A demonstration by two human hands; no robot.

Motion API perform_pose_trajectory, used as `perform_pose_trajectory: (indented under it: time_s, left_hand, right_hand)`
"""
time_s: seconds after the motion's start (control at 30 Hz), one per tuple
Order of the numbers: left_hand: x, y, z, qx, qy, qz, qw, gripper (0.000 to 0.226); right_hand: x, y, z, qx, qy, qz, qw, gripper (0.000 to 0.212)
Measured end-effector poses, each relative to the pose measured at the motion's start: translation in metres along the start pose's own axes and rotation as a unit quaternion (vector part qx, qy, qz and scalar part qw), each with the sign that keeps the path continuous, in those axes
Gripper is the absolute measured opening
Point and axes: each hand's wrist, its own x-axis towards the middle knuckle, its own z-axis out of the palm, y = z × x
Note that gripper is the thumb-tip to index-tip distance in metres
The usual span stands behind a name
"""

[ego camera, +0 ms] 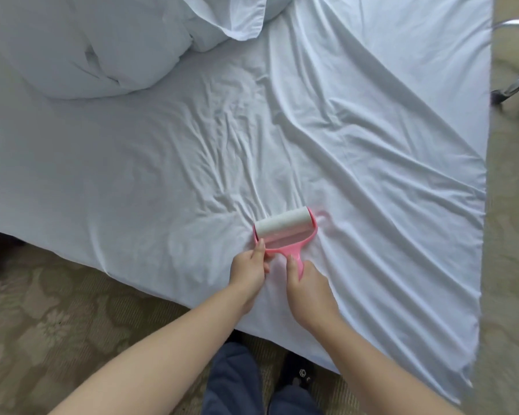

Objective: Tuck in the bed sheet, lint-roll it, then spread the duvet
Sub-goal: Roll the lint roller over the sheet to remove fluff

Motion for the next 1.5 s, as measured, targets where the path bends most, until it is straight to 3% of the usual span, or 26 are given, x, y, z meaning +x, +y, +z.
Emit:
perform_pose_trajectory:
  time_s: [0.23,0.43,0.7,0.83,0.93,1.03,1.17,1.3,1.5]
  left_hand:
    - [0.037,0.028,0.001,-0.081,0.001,-0.062,0.995,0.043]
    - [0.083,0.064,-0.010,-0.080,-0.019,-0.078,0.994,0.045]
    - [0.103,0.094,-0.005,-0.072,0.097,0.001,0.993,0.050]
    - [0.096,0.087,-0.012,-0.065,0.081,0.005,0.995,0.049]
    - [0.090,0.089,-0.016,-0.064,0.076,0.010,0.995,0.053]
    - [0.080,0.078,-0.028,0.062,0.102,0.107,0.987,0.049]
    - [0.070,0.055,-0.057,0.331,0.148,0.209,0.908,0.028]
    - [0.071,0.052,-0.080,0.360,0.155,0.214,0.895,0.033]
    - [0.076,0.056,-0.095,0.445,0.090,0.259,0.853,0.047]
  right_hand:
    - [0.040,-0.023,0.001,-0.006,0.006,-0.017,1.000,0.058]
    - [0.088,-0.062,-0.006,-0.031,0.004,-0.020,0.999,0.059]
    - [0.116,-0.099,-0.021,-0.001,-0.032,-0.024,0.999,0.066]
    - [0.112,-0.097,-0.020,0.012,-0.029,-0.016,0.999,0.057]
    - [0.113,-0.100,-0.022,0.095,-0.004,-0.010,0.995,0.052]
    - [0.105,-0.095,-0.023,0.186,0.057,-0.028,0.980,0.055]
    - [0.086,-0.078,-0.018,0.162,0.101,-0.057,0.980,0.059]
    - [0.056,-0.067,-0.013,0.070,0.094,-0.064,0.991,0.053]
    - [0.038,-0.068,0.006,-0.066,0.045,-0.020,0.997,0.044]
